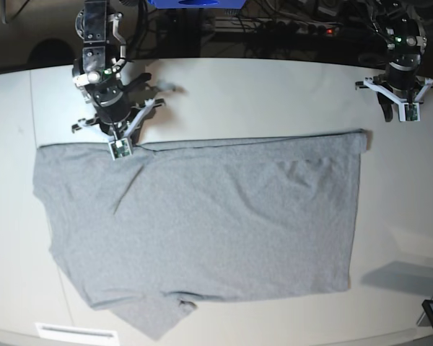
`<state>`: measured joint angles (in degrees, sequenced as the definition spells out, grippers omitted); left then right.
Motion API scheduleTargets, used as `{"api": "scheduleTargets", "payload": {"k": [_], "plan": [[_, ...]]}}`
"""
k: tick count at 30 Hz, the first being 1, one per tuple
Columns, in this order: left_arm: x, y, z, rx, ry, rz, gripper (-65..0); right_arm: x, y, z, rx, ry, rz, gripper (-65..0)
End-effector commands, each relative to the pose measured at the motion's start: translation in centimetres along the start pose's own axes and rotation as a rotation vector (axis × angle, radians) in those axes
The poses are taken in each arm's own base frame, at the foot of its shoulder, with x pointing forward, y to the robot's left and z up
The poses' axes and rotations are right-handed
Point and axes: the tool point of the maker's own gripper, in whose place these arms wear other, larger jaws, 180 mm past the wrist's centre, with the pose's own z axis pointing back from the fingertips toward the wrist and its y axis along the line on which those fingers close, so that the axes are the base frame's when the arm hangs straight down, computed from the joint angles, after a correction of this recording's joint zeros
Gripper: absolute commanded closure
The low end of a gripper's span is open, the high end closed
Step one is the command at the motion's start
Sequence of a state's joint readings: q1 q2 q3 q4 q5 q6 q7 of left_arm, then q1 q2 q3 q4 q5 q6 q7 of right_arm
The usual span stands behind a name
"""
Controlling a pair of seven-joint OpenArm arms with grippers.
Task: Fold the T-shirt properly
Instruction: 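Raise the left gripper away and move the right gripper to the shoulder corner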
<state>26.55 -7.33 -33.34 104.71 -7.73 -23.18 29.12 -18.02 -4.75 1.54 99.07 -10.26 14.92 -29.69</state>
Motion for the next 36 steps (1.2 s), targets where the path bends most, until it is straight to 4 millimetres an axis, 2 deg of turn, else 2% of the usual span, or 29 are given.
{"api": "scheduleTargets", "payload": {"k": [1,13,19,24,27,32,36], "plan": [[1.1,0.7,0.2,0.014,-0.038,-0.011,-17.3,1.2,-0.4,0.1,-0.013,-0.036,-0.003,0.0],[1.2,0.7,0.2,0.014,-0.040,-0.010,-17.3,3.4,-1.2,1.8,-0.043,-0.105,0.006,0.0],[1.1,0.6,0.2,0.013,-0.038,-0.011,-17.3,2.8,-1.6,1.6,-0.053,-0.035,0.005,-1.9],[1.1,0.6,0.1,0.012,-0.037,-0.011,-17.3,2.5,-1.5,2.2,-0.055,-0.027,0.005,-12.0],[1.1,0.6,0.1,0.013,-0.038,-0.010,-17.3,2.9,-1.6,2.8,-0.059,-0.042,0.010,-15.2],[0.1,0.6,-0.2,0.009,-0.013,0.001,-17.3,2.2,-1.5,2.9,-0.055,-0.011,0.006,-23.9],[0.0,0.6,-0.2,0.009,-0.010,0.003,-17.3,2.3,-1.2,2.9,-0.047,-0.014,0.008,-27.3]]}}
